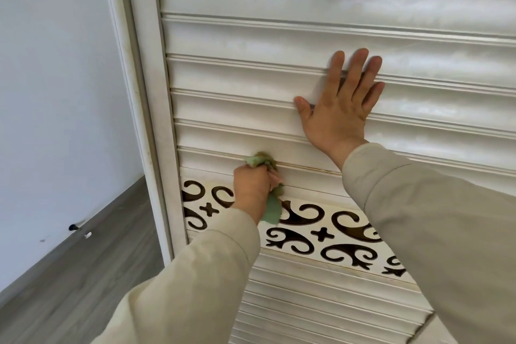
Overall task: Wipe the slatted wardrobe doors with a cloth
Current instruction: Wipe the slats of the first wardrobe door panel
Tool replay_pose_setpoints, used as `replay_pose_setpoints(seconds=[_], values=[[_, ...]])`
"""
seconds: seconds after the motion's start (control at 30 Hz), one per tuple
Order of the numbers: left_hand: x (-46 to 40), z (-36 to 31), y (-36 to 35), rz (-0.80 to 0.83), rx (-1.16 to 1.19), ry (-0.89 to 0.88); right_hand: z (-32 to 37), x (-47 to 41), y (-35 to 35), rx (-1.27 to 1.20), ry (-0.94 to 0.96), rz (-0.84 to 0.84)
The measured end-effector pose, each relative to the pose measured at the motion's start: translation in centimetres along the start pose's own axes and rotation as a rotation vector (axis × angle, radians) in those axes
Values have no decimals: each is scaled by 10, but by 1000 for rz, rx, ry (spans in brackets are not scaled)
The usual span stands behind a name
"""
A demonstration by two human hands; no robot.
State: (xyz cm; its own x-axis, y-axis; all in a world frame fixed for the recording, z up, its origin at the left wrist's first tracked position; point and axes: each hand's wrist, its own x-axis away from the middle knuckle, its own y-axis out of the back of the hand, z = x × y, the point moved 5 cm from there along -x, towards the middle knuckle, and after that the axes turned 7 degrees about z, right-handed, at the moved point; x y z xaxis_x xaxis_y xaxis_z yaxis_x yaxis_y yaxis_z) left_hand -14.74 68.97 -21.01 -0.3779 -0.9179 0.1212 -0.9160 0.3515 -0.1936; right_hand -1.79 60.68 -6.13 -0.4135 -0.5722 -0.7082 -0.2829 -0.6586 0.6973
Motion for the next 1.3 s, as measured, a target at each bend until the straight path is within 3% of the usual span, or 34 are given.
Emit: replay_pose_setpoints(seconds=[0.33,0.4,0.5,0.63,0.77,0.9,1.03,1.2,1.3], values=[[-7,-20,70,-182,109,49,-4,1,3,-20,34,51],[0,-14,57,-201,173,113,-3,1,2,-25,39,66],[12,3,-4,-52,132,123,-3,1,3,-31,40,93],[33,15,-76,47,-85,95,-5,1,5,-39,74,134],[31,14,-57,0,-87,83,-17,9,12,-3,157,156],[12,10,-11,-119,67,117,-42,14,27,121,319,122],[20,13,-18,-132,105,161,-60,13,32,224,412,119],[33,29,-94,45,97,133,-53,9,25,194,389,138],[62,38,-149,165,-83,140,-53,9,25,175,403,163]])
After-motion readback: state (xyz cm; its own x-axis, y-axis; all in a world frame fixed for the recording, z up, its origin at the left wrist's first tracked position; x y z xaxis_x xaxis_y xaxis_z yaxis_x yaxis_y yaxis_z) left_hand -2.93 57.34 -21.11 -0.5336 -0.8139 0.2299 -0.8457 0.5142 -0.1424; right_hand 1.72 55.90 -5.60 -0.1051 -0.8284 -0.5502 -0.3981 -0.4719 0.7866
